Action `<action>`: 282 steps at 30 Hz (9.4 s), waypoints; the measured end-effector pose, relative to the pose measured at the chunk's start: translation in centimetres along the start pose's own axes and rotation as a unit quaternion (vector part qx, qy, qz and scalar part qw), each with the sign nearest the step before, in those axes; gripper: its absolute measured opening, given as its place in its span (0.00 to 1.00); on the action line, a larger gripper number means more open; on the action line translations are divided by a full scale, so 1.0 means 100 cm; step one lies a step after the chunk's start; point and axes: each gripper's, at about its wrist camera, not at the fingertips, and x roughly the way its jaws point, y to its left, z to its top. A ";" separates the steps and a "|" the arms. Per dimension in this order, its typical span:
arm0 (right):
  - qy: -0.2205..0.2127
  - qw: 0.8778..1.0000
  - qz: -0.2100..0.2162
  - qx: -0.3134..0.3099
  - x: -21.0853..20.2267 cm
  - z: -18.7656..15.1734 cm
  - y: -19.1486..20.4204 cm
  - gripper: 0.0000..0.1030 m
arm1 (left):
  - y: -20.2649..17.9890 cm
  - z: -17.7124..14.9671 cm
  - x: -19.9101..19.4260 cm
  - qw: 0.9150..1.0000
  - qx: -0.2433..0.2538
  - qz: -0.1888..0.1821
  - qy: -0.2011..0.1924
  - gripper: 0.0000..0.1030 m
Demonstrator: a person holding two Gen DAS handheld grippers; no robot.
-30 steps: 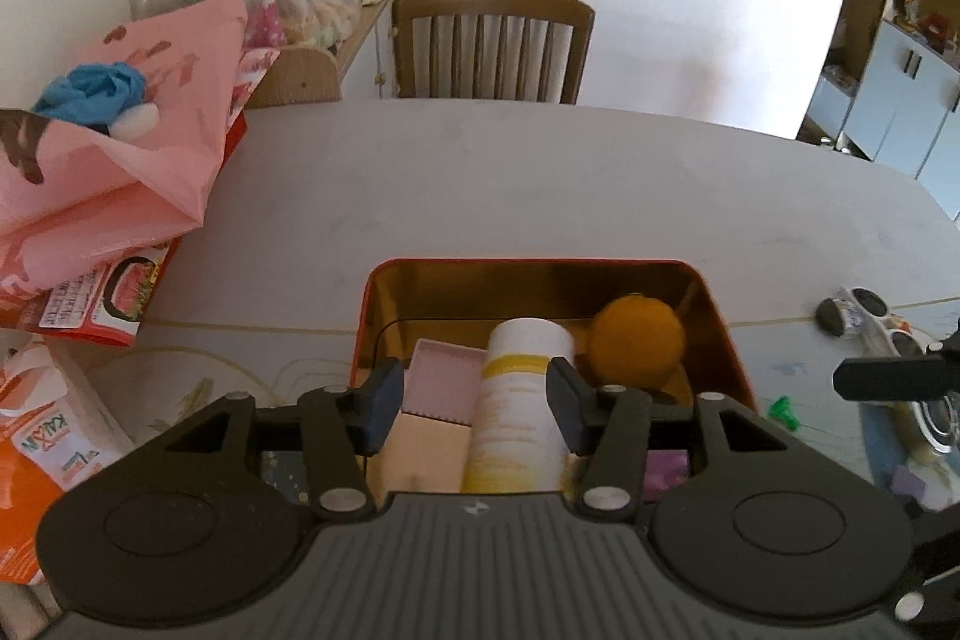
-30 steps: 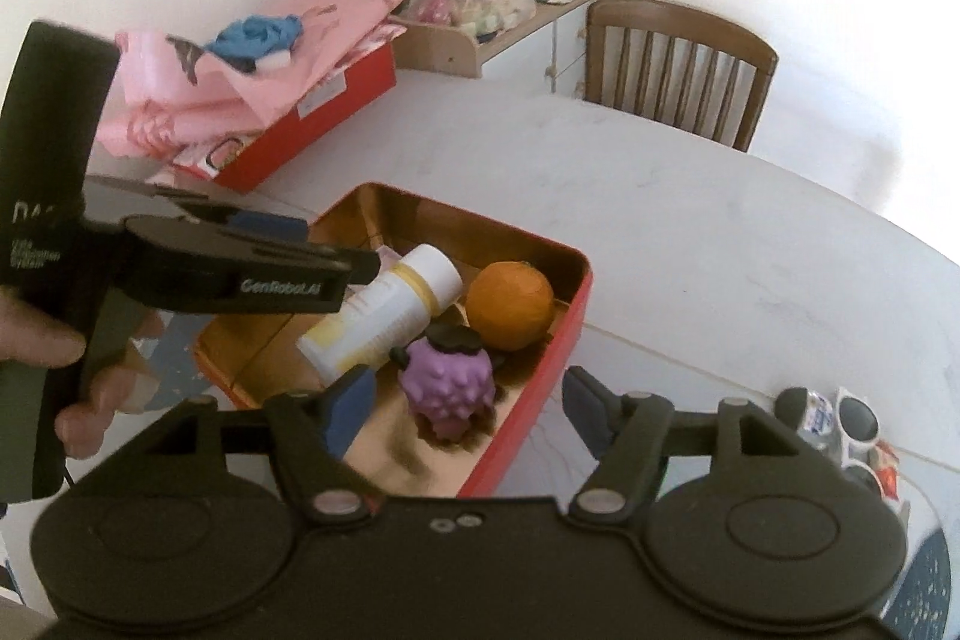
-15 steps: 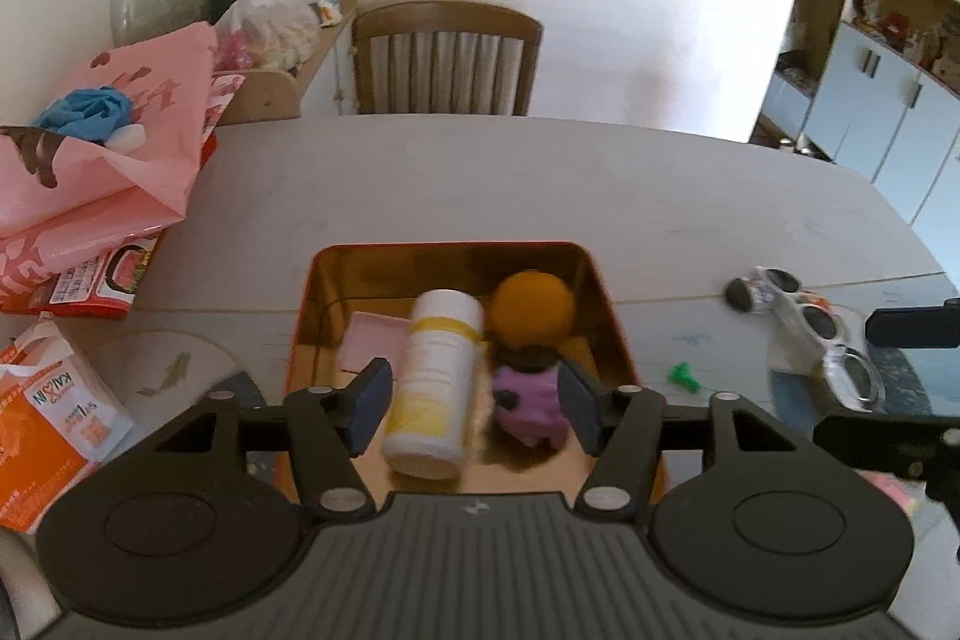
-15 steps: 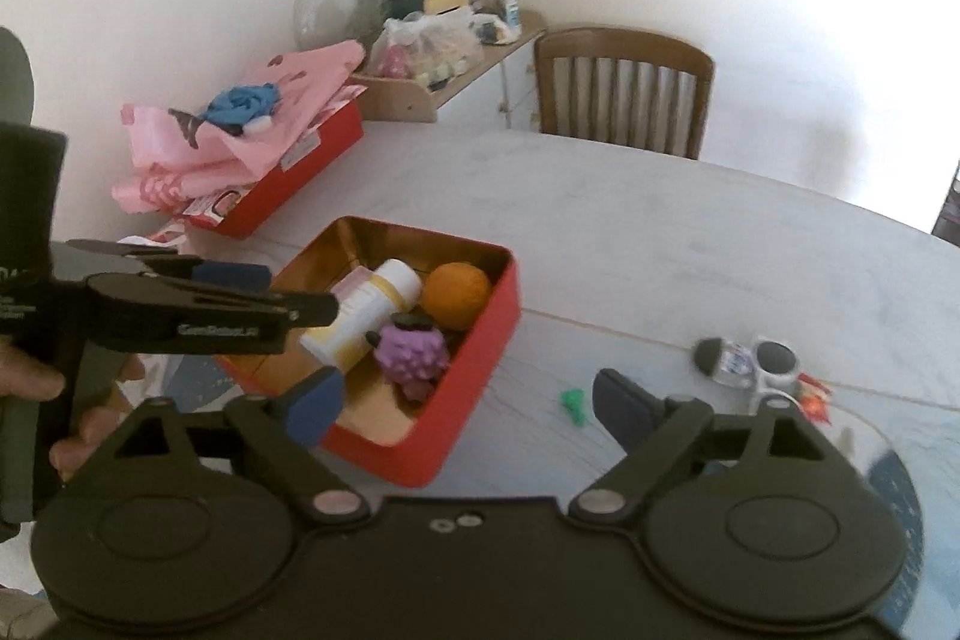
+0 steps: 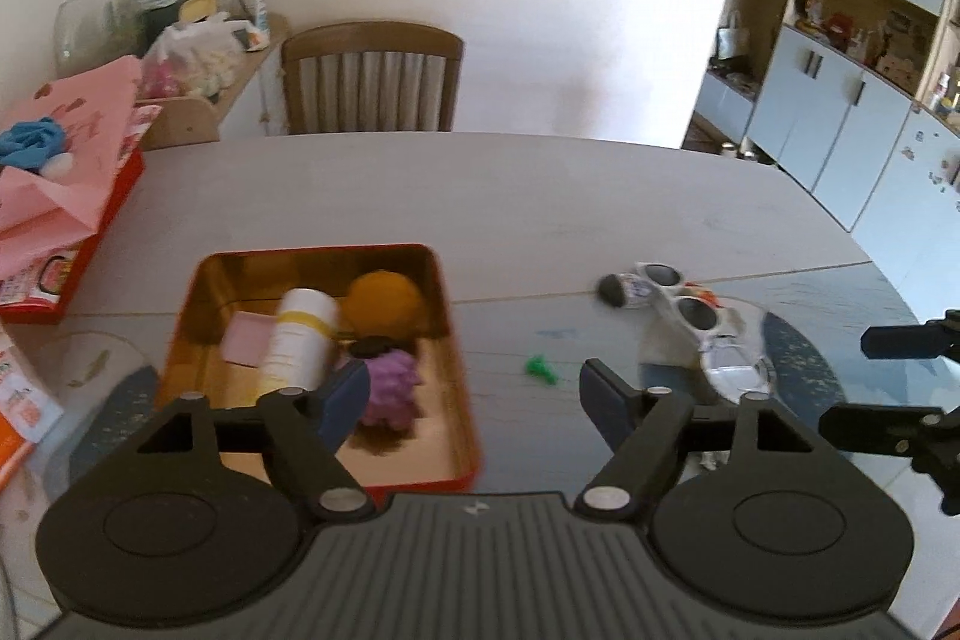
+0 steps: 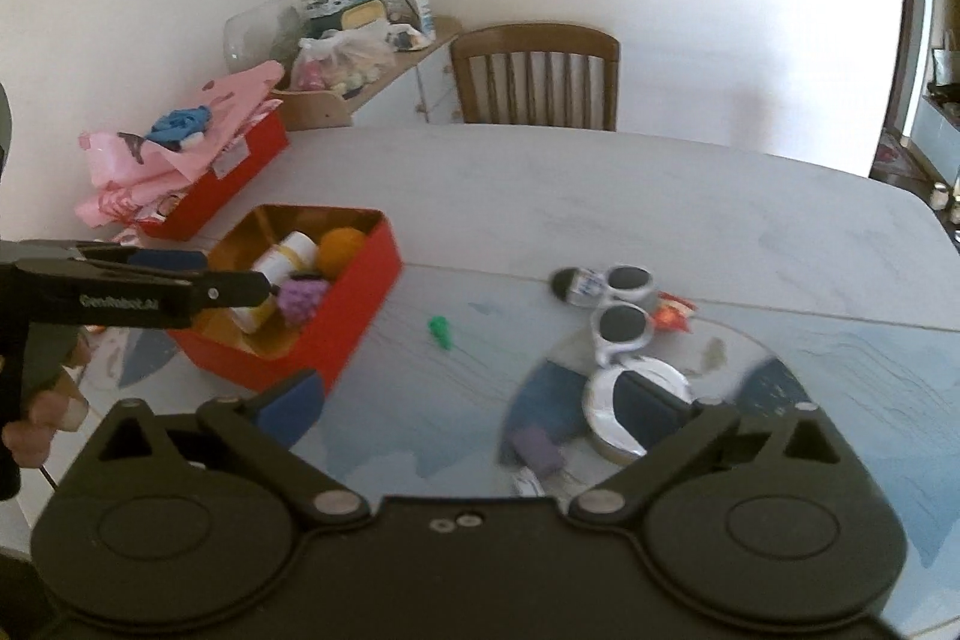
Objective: Organize rigid objects
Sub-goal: 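Withdraw both open grippers from the tin toward the remaining objects, then grasp the purple block with the left gripper while the right grasps the pink tube, then carry the purple block in the left gripper and pink tube in the right over the red tin, then open the left gripper to drop the purple block while the right releases the pink tube, then withdraw both open grippers from the tin back over the table, then grasp the silver nail clipper with the left gripper while the right grasps the round silver tin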
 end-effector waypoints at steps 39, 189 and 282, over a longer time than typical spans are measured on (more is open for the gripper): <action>0.113 0.986 0.037 -0.120 0.038 -0.084 -0.078 0.72 | -0.148 -0.049 0.127 0.991 0.058 -0.009 0.120 0.80; 0.097 0.988 0.077 -0.092 0.161 0.054 0.155 0.44 | 0.145 0.028 0.093 0.995 -0.075 0.058 0.041 0.52; 0.127 0.991 0.041 -0.025 0.105 -0.013 -0.103 0.86 | -0.177 -0.088 0.117 0.985 0.140 -0.052 0.090 0.74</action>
